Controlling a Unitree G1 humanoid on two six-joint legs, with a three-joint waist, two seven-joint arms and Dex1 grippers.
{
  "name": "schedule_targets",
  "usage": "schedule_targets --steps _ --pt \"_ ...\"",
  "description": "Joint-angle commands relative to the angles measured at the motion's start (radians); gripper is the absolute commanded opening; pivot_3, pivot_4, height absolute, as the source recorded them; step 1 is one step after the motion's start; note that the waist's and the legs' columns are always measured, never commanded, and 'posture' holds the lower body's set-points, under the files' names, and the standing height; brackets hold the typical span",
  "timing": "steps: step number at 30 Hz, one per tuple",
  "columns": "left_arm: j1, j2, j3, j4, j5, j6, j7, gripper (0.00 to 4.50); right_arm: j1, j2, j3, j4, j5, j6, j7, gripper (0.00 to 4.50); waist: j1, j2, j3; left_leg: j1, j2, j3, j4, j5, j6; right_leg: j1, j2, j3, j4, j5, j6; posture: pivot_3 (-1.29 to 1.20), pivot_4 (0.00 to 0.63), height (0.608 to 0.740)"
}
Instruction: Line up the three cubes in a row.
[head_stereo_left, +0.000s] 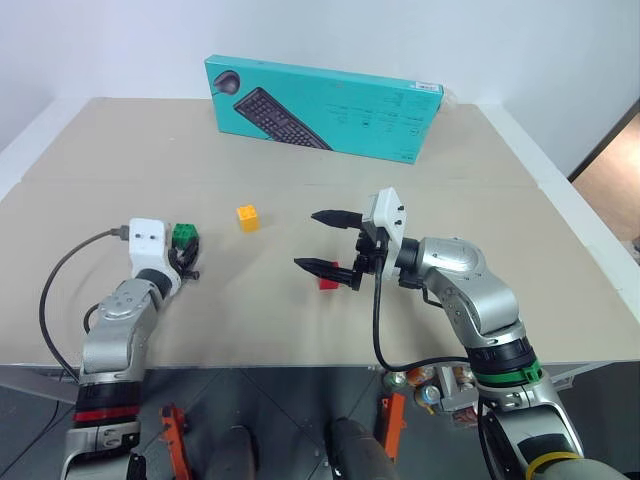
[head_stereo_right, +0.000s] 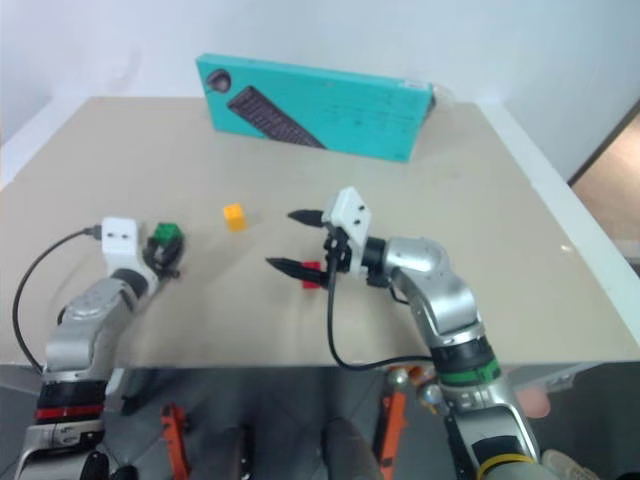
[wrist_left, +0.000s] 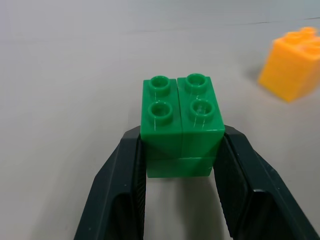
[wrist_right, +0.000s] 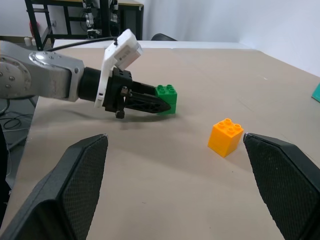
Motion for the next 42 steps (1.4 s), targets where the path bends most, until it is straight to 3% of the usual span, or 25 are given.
schedule_targets --steps 1,7,17,24,42 --pt "0.029 0.055 -0.092 -0.119 -0.047 -0.067 -0.21 1.33 -0.009 -0.014 -0.013 -0.029 0.007 -0.016 0.006 4.5 0.0 0.0 0.0 0.0 0.0 0.0 0.0 0.0 0.0 0.0 0.0 0.0 0.0 0.0 0.0 0.0 0.15 0.74" --pt "0.003 0.148 -0.243 -0.122 -0.075 -0.142 -0.527 1.33 0.002 -0.041 -0.019 -0.049 0.016 -0.005 0.017 4.5 0.0 0.0 0.0 0.0 0.0 0.0 0.0 0.0 0.0 0.0 0.0 0.0 0.0 -0.004 -0.005 0.0 0.15 0.74" --pt "-0.218 0.16 -0.378 0.175 -0.029 -0.267 -0.844 1.33 0.052 -0.089 -0.039 -0.117 0.038 0.029 0.001 4.5 0.0 0.0 0.0 -0.001 0.0 0.0 0.0 0.0 0.0 0.0 0.0 0.0 0.0 -0.004 -0.005 0.0 0.15 0.74" --pt "-0.303 0.149 -0.382 0.35 0.014 -0.385 -0.917 1.33 0.088 -0.124 -0.048 -0.161 0.05 0.051 -0.01 4.5 0.0 0.0 0.0 -0.002 0.0 0.0 0.0 0.0 0.0 -0.001 0.0 0.0 0.0 -0.004 -0.003 0.0 0.15 0.74" --pt "-0.372 0.104 -0.377 0.518 0.071 -0.508 -0.945 1.33 0.091 -0.142 -0.045 -0.173 0.06 0.058 -0.031 4.5 0.001 0.0 0.0 -0.003 0.0 0.0 0.0 0.0 0.0 -0.001 0.0 0.0 0.0 -0.002 0.0 0.0 0.15 0.74"
